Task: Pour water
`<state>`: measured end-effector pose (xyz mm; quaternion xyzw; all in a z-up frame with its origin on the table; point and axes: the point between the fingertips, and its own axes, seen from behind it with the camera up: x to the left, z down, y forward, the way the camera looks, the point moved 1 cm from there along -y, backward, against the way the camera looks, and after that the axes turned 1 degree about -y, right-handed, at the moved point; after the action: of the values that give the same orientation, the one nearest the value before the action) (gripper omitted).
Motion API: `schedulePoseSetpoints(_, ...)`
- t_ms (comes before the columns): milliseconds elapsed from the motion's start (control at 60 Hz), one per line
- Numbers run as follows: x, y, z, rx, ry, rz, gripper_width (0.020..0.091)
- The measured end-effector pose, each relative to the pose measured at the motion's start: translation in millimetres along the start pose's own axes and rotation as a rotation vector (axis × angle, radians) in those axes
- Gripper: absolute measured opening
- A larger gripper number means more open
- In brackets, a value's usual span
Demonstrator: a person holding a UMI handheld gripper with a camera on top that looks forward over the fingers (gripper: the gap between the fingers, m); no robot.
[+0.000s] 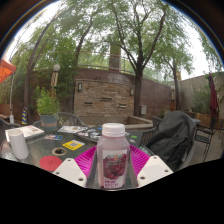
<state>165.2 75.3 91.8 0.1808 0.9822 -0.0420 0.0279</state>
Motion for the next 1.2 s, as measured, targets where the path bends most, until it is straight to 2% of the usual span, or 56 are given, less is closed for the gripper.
schedulePoseSetpoints(100,2,-3,1,0.01,-0.013,0.011,0.046)
schedulePoseSetpoints(150,7,-5,-1,0.029,-0.063,0.006,0.0457)
schedulePoseSetpoints(167,7,-5,-1,0.03,-0.083,0.002,0.0434)
schedulePoseSetpoints(233,19,-15,-18,0.015,-0.221,0.029,0.0432)
schedulePoseSetpoints(283,33,-18,-38,-0.008,-0.345,0.029,0.0428)
schedulePoseSetpoints(300,39,-21,-44,-0.02,-0.39,0.029,0.0397)
schedulePoseSetpoints(433,114,-35,-106,-0.116,-0.721,0.012,0.0396)
schedulePoseSetpoints(567,191,-34,-135,-0.192,-1.196,-0.032,0.0396)
schedulePoseSetpoints(700,257,-30,-122,-0.282,-1.773,-0.032,0.0395)
schedulePoseSetpoints(800,275,-27,-95,-0.289,-2.051,-0.041,0.0396)
schedulePoseSetpoints(850,279,-21,-94,-0.296,-2.12,-0.085,0.0395)
schedulePoseSetpoints(1033,303,-25,-102,-0.426,-2.347,-0.034,0.04)
schedulePoseSetpoints(1200,304,-26,-100,-0.438,-2.387,-0.053,0.0401)
